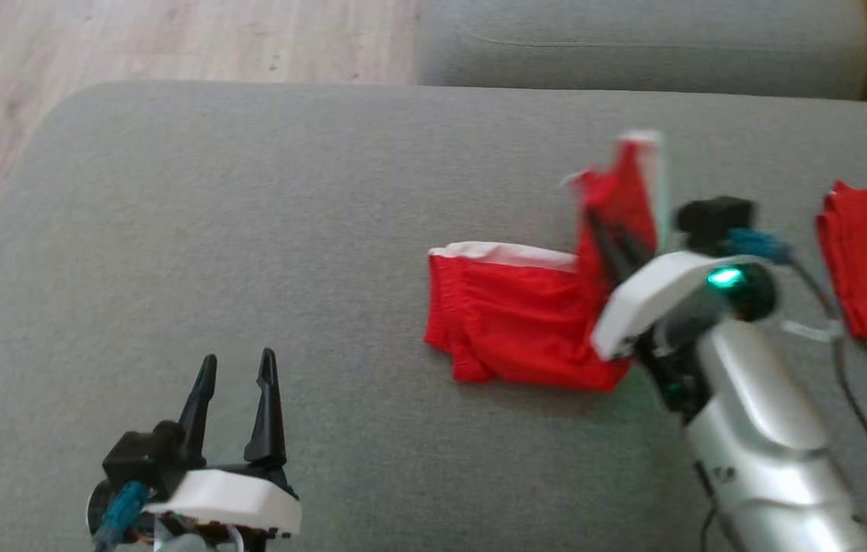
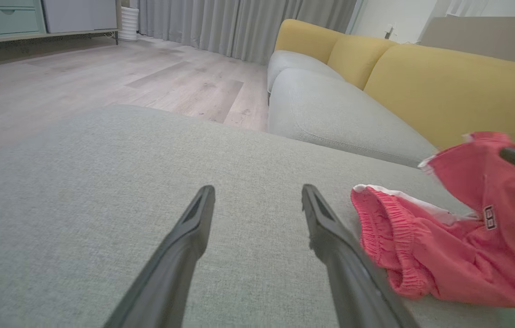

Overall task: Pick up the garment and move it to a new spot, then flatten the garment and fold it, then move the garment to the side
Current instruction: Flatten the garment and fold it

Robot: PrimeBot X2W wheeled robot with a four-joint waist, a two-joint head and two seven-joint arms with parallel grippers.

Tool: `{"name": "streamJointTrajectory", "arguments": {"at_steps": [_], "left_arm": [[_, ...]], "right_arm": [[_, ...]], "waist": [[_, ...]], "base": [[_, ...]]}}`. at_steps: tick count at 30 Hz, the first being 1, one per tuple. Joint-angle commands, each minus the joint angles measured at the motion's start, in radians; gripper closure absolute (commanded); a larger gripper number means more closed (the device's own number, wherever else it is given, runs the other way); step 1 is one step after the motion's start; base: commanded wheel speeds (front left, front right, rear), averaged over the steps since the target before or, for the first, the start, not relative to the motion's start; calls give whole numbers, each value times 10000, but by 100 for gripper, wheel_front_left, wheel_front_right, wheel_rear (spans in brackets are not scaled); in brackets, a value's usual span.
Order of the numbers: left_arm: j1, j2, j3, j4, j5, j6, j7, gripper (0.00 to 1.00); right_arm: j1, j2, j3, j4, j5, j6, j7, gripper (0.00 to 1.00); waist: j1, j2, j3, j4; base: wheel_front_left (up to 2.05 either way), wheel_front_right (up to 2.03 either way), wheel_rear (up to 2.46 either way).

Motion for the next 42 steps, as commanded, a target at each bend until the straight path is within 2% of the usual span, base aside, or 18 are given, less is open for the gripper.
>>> {"name": "streamJointTrajectory", "arguments": {"at_steps": [1, 7, 18, 19, 20, 21, 28, 31, 36, 42], "left_arm": [[-546, 85, 387, -187, -11, -23, -68, 0], [-542, -18, 437, -93, 15, -73, -92, 0], [-373, -86, 625, -32, 64, -97, -122, 0], [-369, -96, 629, -33, 73, -103, -123, 0], [-369, -103, 627, -32, 84, -112, -124, 0], [-370, -109, 621, -30, 94, -121, -125, 0], [-371, -155, 577, -3, 134, -138, -128, 0], [-360, -175, 554, 5, 146, -132, -129, 0], [-326, -191, 508, 1, 158, -134, -130, 0], [-331, -228, 405, -3, 167, -168, -117, 0]], "right_arm": [[-356, 144, 706, -334, 234, 35, 68, 100], [-253, 145, 2749, 37, 813, 35, 361, 100], [-273, 146, 3864, 720, 936, 35, 230, 100], [-271, 146, 3973, 721, 973, 35, 212, 76], [-266, 146, 4084, 707, 1022, 35, 187, 28], [-262, 146, 4209, 684, 1061, 35, 164, 0], [-233, 146, 4860, 352, 1473, 35, -207, 0], [-267, 146, 4805, 251, 1530, 35, -464, 0], [-464, 146, 4045, 305, 1230, 35, -903, 0], [-778, -54, 2904, 811, 325, 35, -1032, 0]], "waist": [[-1, 0, 27, 228], [-1, 0, 95, 630], [-1, 0, 78, 609], [-1, 0, 74, 581], [-1, 0, 70, 552], [-1, 0, 67, 524], [-1, 0, 55, 337], [-1, 0, 35, 275], [-1, 0, -3, 225], [-1, 0, 8, 322]], "base": [[0, 0, 0], [0, 0, 0], [0, 0, 0], [0, 0, 0], [0, 0, 0], [0, 0, 0], [0, 0, 0], [0, 0, 0], [0, 0, 0], [0, 0, 0]]}}
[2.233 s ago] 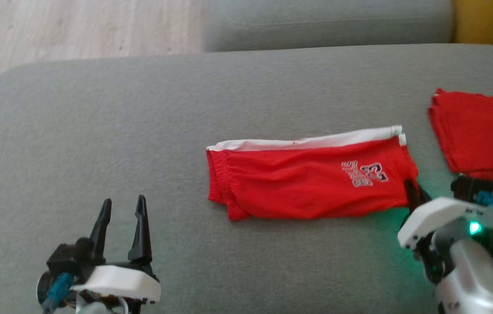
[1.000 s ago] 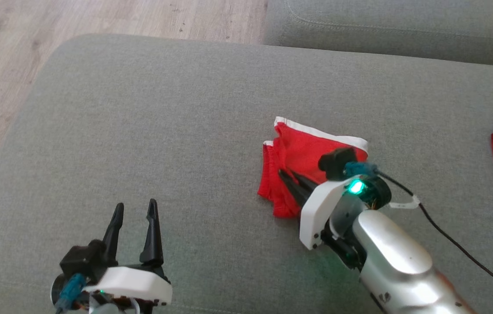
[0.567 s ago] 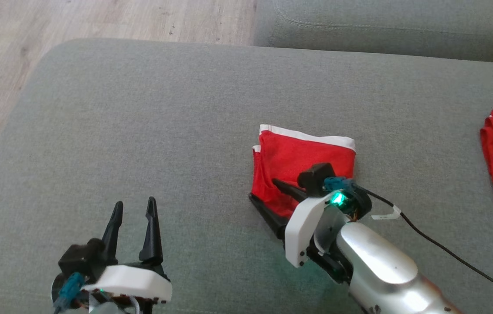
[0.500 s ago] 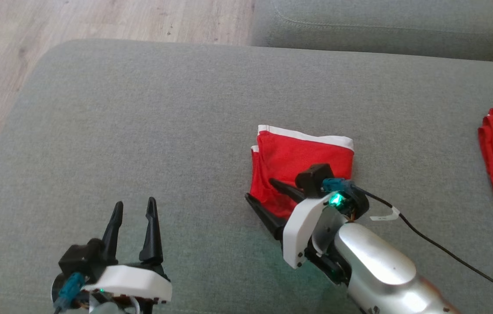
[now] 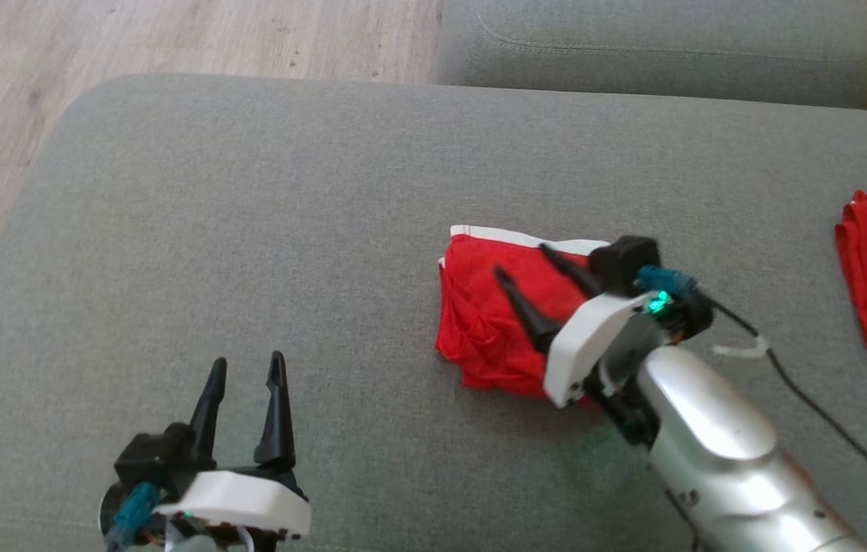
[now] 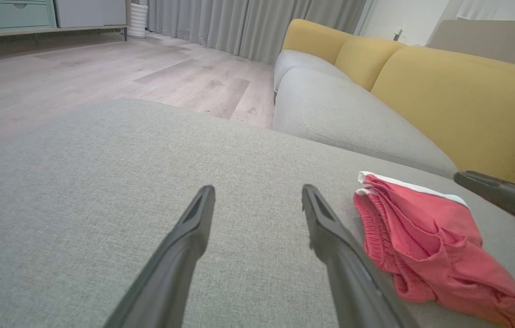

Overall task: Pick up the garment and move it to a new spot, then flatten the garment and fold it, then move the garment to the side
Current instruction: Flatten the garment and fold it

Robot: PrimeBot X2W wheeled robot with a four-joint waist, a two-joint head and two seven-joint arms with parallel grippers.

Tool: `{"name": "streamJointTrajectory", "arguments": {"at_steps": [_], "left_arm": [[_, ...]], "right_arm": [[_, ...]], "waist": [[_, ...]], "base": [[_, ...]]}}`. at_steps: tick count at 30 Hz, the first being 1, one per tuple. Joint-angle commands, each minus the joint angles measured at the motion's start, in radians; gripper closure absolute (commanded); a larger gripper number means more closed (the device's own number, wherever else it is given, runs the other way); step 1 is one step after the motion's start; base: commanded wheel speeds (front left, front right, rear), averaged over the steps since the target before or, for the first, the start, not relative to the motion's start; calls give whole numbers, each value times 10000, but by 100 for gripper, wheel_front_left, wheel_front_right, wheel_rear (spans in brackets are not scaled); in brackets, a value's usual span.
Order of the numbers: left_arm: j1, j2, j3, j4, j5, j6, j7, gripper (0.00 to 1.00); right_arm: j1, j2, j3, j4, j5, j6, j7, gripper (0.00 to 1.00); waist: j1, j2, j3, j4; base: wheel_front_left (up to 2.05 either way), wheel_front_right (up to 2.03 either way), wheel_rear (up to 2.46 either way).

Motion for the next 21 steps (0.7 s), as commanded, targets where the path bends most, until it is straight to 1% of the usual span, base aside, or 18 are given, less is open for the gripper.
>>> {"name": "streamJointTrajectory", "arguments": {"at_steps": [1, 2, 3, 4, 5, 7, 8, 9, 12, 13, 18, 21], "left_arm": [[-349, 71, 298, -262, 65, -52, -99, 0], [-363, 59, 275, -256, 69, -65, -94, 0], [-383, 44, 250, -248, 72, -82, -87, 0], [-401, 31, 227, -239, 75, -100, -82, 0], [-420, 19, 208, -227, 78, -116, -78, 0], [-446, -2, 182, -196, 77, -139, -71, 0], [-454, -9, 173, -180, 77, -146, -69, 0], [-453, -13, 171, -166, 74, -148, -69, 0], [-437, -11, 166, -127, 70, -154, -71, 0], [-437, -11, 166, -127, 70, -154, -71, 0], [-427, -3, 182, -109, 58, -147, -75, 0], [-444, 3, 205, -124, 58, -137, -78, 0]], "right_arm": [[-493, -39, -145, -142, -304, 35, -115, 0], [-546, -139, -261, -34, -468, 35, -103, 0], [-599, -255, -309, 79, -656, 35, -71, 9], [-645, -368, -305, 188, -822, 35, -31, 28], [-680, -473, -283, 293, -948, 35, -2, 57], [-720, -688, -92, 473, -1154, 35, 47, 81], [-711, -777, 37, 547, -1221, 35, 58, 95], [-678, -837, 181, 610, -1238, 35, 73, 100], [-474, -901, 803, 662, -1115, 35, 101, 100], [-474, -901, 803, 662, -1115, 35, 101, 100], [-110, -862, 2092, 505, -544, 35, 174, 100], [-102, -759, 2676, 380, -175, 35, 126, 100]], "waist": [[0, 0, 33, 66], [0, 0, 51, 106], [0, 0, 70, 155], [0, 0, 93, 205], [0, 0, 117, 256], [0, 0, 160, 362], [0, 0, 176, 411], [0, 0, 185, 452], [0, 0, 193, 544], [0, 0, 193, 544], [0, 0, 214, 585], [0, 0, 252, 545]], "base": [[0, 0, 0], [0, 0, 0], [0, 0, 0], [0, 0, 0], [0, 0, 0], [0, 0, 0], [0, 0, 0], [0, 0, 0], [0, 0, 0], [0, 0, 0], [0, 0, 0], [0, 0, 0]]}}
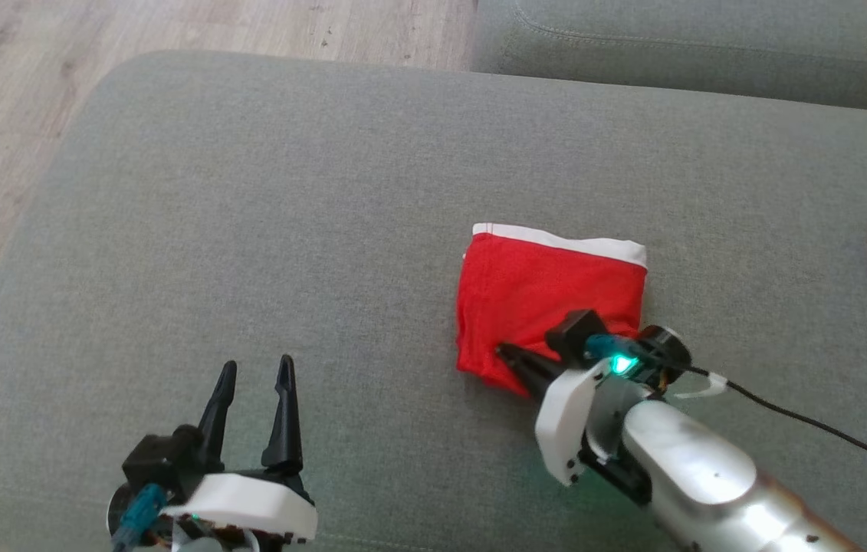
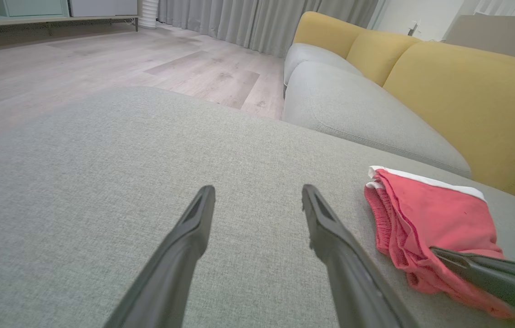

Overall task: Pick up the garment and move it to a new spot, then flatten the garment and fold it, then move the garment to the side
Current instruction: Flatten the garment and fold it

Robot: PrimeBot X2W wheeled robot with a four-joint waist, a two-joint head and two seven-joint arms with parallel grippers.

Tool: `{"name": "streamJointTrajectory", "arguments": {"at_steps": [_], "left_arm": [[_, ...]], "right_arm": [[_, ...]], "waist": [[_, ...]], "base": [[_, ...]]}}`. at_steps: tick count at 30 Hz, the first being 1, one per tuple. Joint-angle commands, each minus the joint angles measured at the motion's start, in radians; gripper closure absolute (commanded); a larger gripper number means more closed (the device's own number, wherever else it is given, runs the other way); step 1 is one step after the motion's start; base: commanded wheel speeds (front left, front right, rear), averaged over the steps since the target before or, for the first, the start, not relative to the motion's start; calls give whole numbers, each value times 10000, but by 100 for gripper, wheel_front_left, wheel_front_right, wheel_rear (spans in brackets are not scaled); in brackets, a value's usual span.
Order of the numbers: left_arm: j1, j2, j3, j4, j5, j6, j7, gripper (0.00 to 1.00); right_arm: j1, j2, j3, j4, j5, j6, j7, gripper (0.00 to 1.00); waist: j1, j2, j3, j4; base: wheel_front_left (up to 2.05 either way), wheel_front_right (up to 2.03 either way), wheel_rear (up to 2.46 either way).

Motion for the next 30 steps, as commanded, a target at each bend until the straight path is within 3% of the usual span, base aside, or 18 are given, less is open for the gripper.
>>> {"name": "streamJointTrajectory", "arguments": {"at_steps": [1, 9, 12, 13, 15, 17, 18, 24, 30], "left_arm": [[-448, 107, 344, -244, 60, 21, -81, 0], [-562, 55, 302, -180, 71, -12, -84, 0], [-578, 84, 337, -126, 85, -11, -89, 0], [-557, 106, 363, -121, 91, -6, -91, 0], [-506, 157, 406, -120, 113, -5, -97, 0], [-469, 172, 433, -130, 129, -19, -102, 0], [-450, 174, 437, -136, 141, -36, -104, 0], [-310, 236, 392, -75, 412, -24, -117, 0], [-2, 229, 483, 2, 467, 3, -126, 0]], "right_arm": [[-165, 184, 154, -311, 112, 35, -75, 100], [-454, 614, 1234, -49, 730, 35, -210, 100], [-685, 746, 1214, 85, 987, 35, -727, 100], [-756, 769, 1110, 108, 1008, 35, -925, 90], [-870, 808, 810, 157, 1022, 35, -1323, 59], [-932, 842, 384, 220, 1007, 35, -1744, 9], [-936, 857, 138, 255, 988, 35, -1949, 0], [-507, 950, -1780, 372, 603, 35, -2724, 0], [703, 1032, -4208, -6, -552, 35, -2964, 0]], "waist": [[0, 0, 18, -28], [0, 0, 84, -102], [0, 0, 0, -156], [0, 0, -53, -197], [0, 0, -178, -305], [0, 0, -315, -430], [0, 0, -387, -499], [0, 0, -794, -978], [0, 0, -1090, -1355]], "base": [[0, 0, 0], [0, 0, 0], [0, 0, 0], [0, 0, 0], [0, 0, 0], [0, 0, 0], [0, 0, 0], [0, 0, 0], [0, 0, 0]]}}
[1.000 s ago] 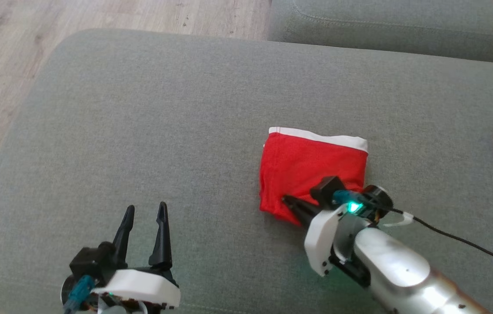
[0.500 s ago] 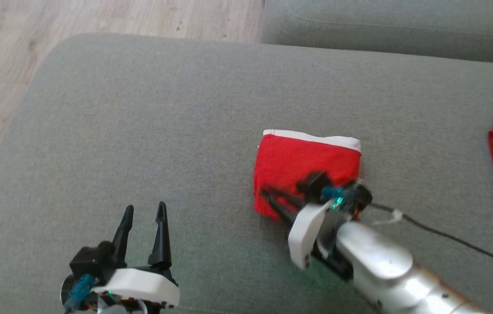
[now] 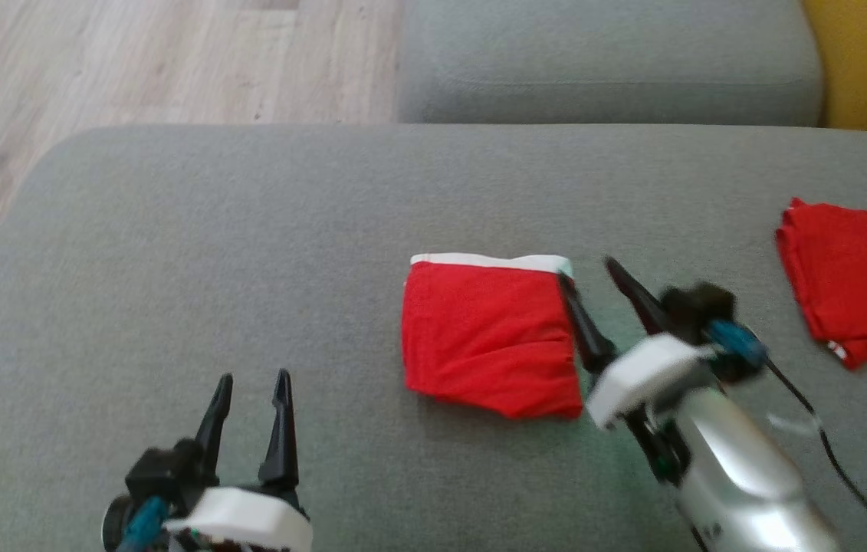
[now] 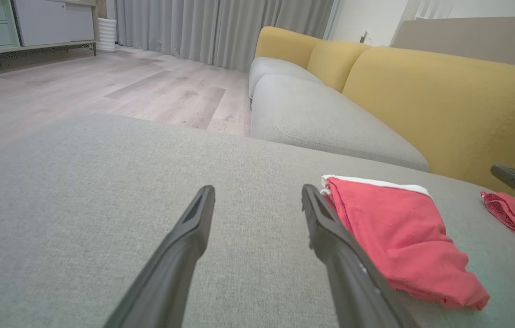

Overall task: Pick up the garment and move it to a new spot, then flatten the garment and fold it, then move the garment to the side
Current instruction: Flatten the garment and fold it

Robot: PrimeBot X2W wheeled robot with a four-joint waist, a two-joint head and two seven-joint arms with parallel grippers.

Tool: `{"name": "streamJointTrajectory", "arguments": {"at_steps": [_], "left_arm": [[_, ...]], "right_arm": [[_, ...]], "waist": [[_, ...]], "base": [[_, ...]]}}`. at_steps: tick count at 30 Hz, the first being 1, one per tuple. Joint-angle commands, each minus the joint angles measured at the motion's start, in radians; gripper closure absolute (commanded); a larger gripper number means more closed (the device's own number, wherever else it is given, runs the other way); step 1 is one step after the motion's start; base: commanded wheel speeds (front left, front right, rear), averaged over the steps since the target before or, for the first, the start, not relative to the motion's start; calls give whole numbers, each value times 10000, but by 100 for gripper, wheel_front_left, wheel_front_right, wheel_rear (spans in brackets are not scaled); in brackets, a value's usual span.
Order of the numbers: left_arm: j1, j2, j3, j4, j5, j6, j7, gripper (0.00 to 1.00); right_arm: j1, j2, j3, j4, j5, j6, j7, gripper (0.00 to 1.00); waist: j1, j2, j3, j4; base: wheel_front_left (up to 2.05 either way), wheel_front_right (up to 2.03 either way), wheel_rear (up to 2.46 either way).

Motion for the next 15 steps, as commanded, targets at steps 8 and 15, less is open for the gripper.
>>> {"name": "streamJointTrajectory", "arguments": {"at_steps": [8, 15], "left_arm": [[333, 226, 659, 33, 287, 30, -122, 0], [769, 63, 1011, 143, 556, -137, -124, 0]], "right_arm": [[2239, 280, -2541, -2045, -1477, 35, -158, 0], [3655, 290, -2881, -3858, -1377, 35, 387, 0]], "waist": [[1, 0, -333, -397], [1, 0, -414, -489]], "base": [[0, 0, 0], [0, 0, 0]]}}
